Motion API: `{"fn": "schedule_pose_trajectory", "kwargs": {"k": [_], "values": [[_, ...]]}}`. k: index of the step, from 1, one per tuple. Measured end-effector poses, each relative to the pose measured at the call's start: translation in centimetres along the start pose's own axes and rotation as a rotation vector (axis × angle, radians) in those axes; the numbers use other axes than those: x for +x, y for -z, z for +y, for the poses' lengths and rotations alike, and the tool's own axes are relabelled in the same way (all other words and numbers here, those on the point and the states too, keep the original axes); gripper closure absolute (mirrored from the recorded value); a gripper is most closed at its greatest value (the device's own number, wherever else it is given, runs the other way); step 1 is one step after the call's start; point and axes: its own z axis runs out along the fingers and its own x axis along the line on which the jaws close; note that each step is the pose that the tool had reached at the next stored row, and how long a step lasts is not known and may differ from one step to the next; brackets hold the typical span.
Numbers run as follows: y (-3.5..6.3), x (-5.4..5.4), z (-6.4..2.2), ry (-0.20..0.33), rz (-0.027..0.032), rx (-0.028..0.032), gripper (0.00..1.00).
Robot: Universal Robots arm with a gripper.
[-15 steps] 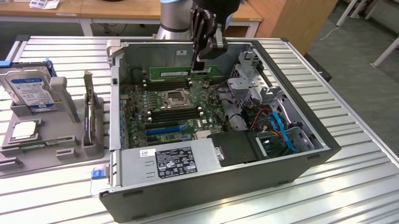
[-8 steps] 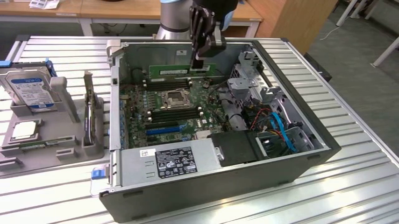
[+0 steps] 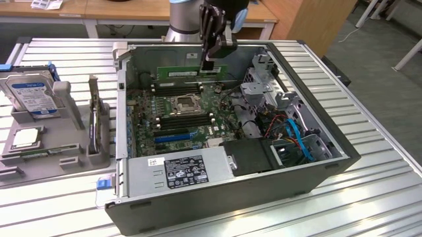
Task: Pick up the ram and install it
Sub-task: 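Pick up the ram and move it above insertion slot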
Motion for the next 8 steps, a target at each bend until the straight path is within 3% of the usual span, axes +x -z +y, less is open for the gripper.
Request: {"fn": "schedule_pose_trajectory", "kwargs": {"k": [8], "values": [[-0.05,-0.73,0.02,0.0,0.0,0.0001,0.88]]}}
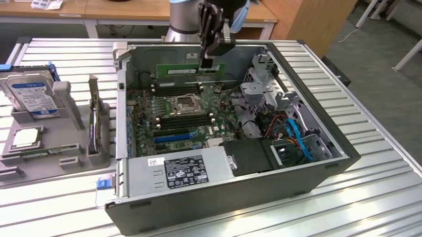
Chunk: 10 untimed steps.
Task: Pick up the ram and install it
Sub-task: 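Pick up the ram and move it above insertion slot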
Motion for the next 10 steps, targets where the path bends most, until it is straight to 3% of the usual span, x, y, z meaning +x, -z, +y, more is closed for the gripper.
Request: {"fn": "schedule_pose_trajectory", "kwargs": {"k": [10], "values": [[-0.06,-0.88,0.04,0.0,0.0,0.0,0.88]]}}
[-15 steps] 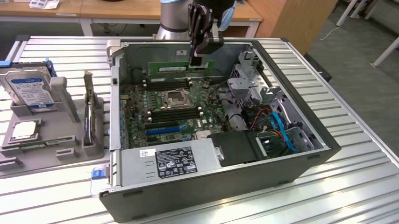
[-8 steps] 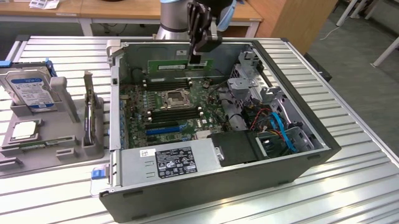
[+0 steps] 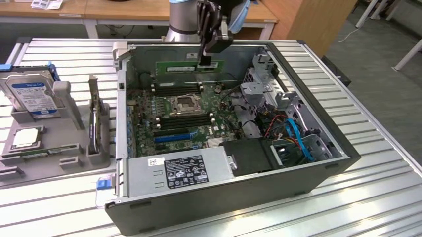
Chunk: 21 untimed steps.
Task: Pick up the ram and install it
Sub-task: 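Pick up the ram and move it above insertion slot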
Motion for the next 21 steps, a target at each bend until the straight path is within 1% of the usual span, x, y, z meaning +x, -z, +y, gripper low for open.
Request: {"fn": "schedule_pose_trajectory", "kwargs": {"k": [21], "values": [[-0.1,-1.7,0.11,0.0,0.0001,0.0,0.88]]}}
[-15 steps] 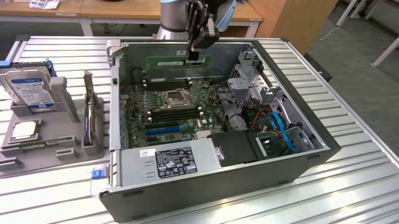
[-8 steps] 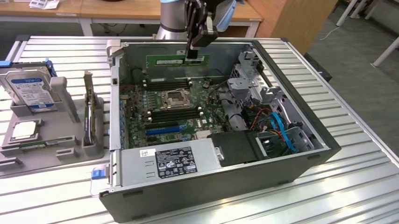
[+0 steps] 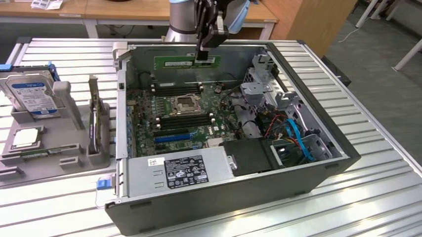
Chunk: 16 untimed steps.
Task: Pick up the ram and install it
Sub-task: 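Pick up the ram and move it above insertion slot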
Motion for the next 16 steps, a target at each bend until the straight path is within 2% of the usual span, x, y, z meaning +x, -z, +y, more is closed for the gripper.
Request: {"fn": "schedule_pose_trajectory", "kwargs": {"k": [16], "values": [[-0.36,-0.1,-0.02,0.0,-0.0001,0.0,0.88]]}}
